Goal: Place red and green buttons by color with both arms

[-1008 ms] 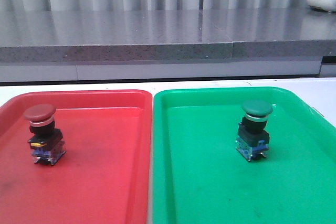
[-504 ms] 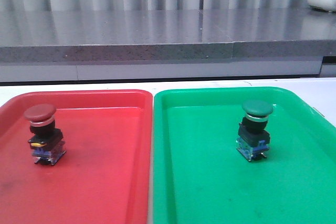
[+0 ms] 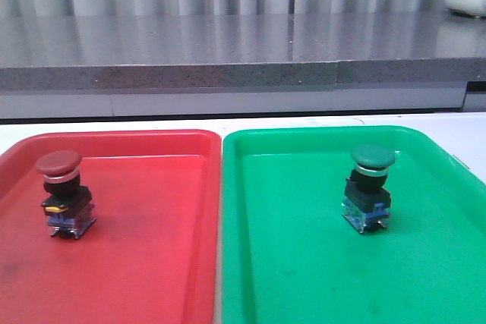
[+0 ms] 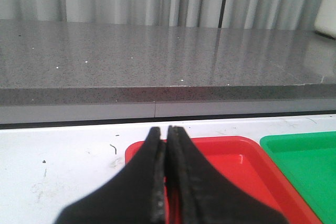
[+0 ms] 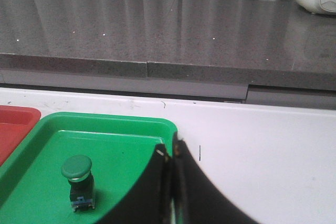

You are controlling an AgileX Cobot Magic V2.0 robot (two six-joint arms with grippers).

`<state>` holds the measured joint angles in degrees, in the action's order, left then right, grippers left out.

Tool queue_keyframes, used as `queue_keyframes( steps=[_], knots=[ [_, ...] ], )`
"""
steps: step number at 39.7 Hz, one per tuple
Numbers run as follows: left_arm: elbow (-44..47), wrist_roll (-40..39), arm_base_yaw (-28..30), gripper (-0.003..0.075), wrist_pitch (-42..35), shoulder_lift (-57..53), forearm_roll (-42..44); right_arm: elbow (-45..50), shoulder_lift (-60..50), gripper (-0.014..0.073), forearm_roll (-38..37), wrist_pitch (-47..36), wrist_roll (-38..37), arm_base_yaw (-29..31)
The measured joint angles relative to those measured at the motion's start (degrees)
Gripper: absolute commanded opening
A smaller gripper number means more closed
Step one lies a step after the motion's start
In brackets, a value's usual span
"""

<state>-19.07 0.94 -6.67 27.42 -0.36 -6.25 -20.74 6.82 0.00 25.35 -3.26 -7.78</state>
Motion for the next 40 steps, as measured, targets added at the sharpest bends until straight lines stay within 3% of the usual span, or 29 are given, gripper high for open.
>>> queue_keyframes(
  steps=[9,22,40],
  knots=[
    [4.3,-5.9,2.7,-0.0020,-2.3,0.0,3.7,0.0,0.0,-0.0069,0.0,0.0,0.0,0.0],
    [19.0,-7.1,6.0,-0.0020,-14.9,0.0,5.6,0.0,0.0,-0.0069,0.0,0.0,0.0,0.0],
    [19.3,-7.3,6.0,-0.0020,-17.9,0.0,5.7,0.0,0.0,-0.0069,-0.3,0.0,0.0,0.0]
  ],
)
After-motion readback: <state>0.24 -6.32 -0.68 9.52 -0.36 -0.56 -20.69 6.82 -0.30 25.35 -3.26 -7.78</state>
